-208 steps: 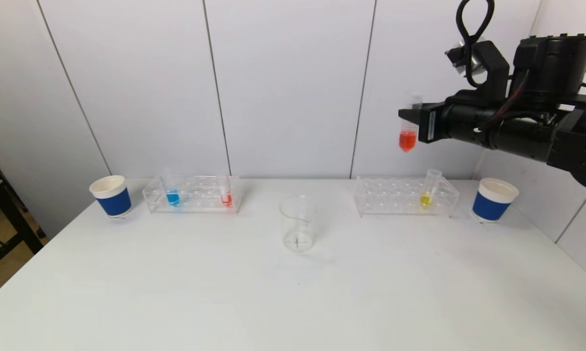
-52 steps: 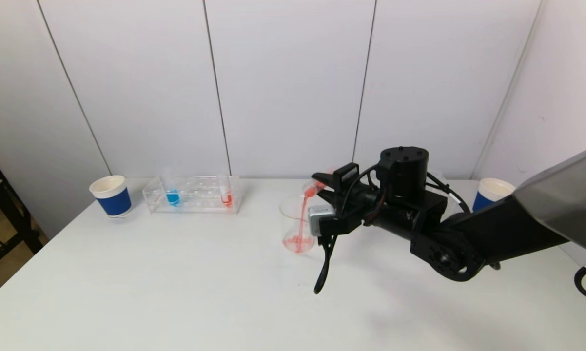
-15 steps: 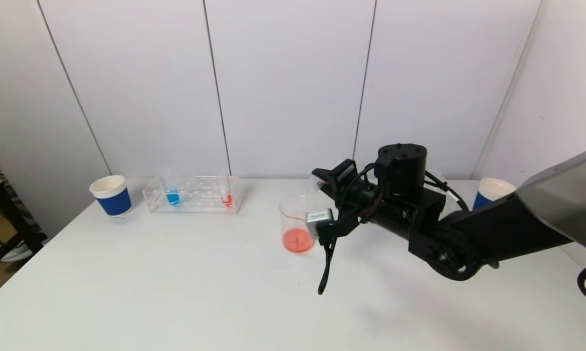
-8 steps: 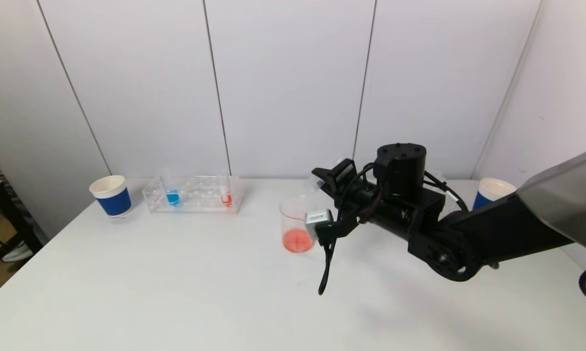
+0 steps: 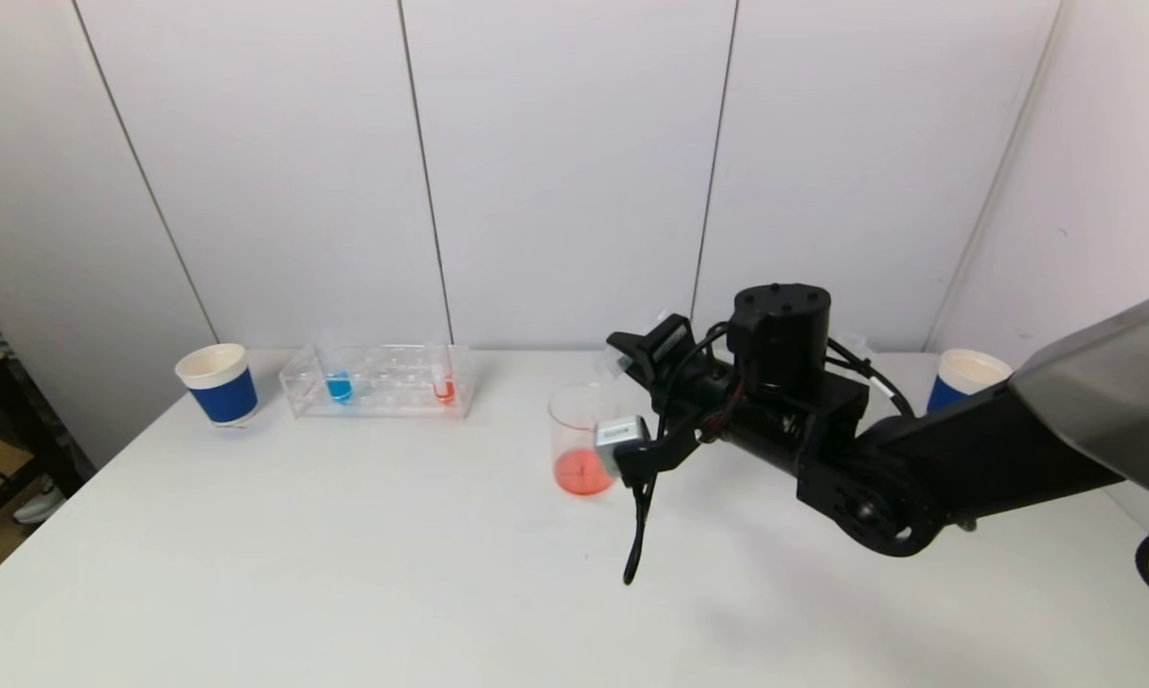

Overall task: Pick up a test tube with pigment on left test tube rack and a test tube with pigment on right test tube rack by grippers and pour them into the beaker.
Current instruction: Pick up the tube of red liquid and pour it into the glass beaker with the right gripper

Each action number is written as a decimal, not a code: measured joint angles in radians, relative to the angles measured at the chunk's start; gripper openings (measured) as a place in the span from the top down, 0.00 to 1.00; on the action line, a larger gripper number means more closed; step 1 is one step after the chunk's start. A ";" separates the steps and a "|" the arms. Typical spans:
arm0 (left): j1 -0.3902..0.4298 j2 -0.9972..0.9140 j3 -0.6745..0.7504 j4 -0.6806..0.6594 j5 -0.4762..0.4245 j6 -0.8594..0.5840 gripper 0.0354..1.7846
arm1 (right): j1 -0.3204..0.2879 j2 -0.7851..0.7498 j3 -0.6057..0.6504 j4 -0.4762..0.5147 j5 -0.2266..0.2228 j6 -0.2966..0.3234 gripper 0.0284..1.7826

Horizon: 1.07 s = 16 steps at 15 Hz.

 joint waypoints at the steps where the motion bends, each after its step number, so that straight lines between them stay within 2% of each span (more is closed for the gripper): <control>1: 0.000 0.000 0.000 0.000 0.000 0.000 0.01 | 0.003 0.000 0.002 0.000 -0.006 -0.006 0.75; 5: 0.000 0.000 0.000 0.000 0.000 0.000 0.01 | 0.012 -0.009 0.002 0.025 -0.021 -0.054 0.75; 16: 0.000 0.000 0.000 0.000 0.001 0.000 0.01 | 0.029 -0.017 0.009 0.030 -0.054 -0.090 0.75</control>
